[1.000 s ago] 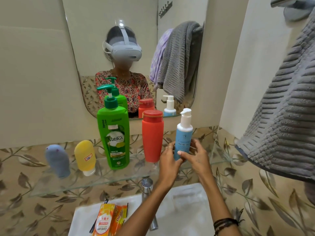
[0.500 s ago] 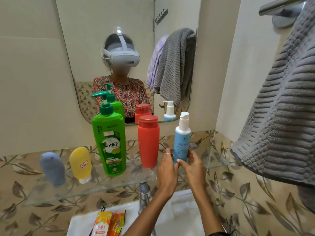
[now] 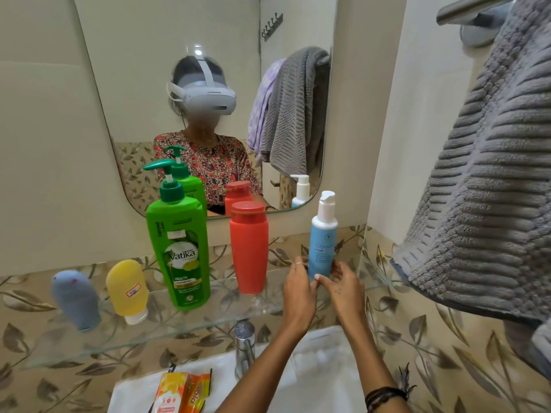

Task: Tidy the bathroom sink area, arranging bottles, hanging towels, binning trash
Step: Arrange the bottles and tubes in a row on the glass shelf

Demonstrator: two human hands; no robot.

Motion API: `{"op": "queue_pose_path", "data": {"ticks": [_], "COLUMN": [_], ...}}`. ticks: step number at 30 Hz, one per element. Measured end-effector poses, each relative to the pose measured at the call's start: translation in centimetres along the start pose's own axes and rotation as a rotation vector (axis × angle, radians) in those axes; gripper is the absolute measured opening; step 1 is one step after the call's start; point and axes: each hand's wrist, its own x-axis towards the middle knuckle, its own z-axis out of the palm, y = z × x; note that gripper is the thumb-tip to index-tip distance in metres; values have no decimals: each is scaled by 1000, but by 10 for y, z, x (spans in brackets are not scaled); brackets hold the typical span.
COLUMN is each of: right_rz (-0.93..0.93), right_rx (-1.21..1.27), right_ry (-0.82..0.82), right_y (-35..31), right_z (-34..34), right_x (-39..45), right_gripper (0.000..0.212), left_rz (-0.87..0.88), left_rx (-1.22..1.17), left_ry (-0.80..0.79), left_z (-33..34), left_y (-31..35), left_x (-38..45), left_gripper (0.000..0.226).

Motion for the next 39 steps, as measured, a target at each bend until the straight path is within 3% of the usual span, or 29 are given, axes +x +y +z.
{"op": "queue_pose_path", "data": {"ticks": [4, 7, 10, 14, 18, 21, 30, 39], "right_rz": [73, -11, -120, -132, -118, -154, -88, -58], "right_rx": [-4, 139, 268, 254, 175, 105, 138, 158], "right_ry": [90, 240, 134, -31, -137, -133, -77, -112], "right_y": [-9, -14, -24, -42, -52, -54, -33, -28], "right_z": [7, 21, 39, 61, 76, 79, 47, 38], "right_x": [-21, -50, -70, -71, -64, -63, -45, -37], "right_gripper": [70, 54, 37, 47, 54, 45, 39, 35], "left_rz": [1, -7, -34, -111, -184, -200, -139, -125], "left_rx": [5, -79, -145, -154, -130, -97, -13, 79], "left_ry": [7, 106, 271, 445, 370, 280, 210, 176], "left_z": [-8, -19, -39, -71, -88, -92, -59, -47], "left_y": [-1, -5, -10, -17, -23, -27, -21, -20], "left_x": [-21, -46, -57, -54, -44, -33, -17, -15], "left_gripper": [38, 21, 15, 29, 55, 46, 28, 28]}}
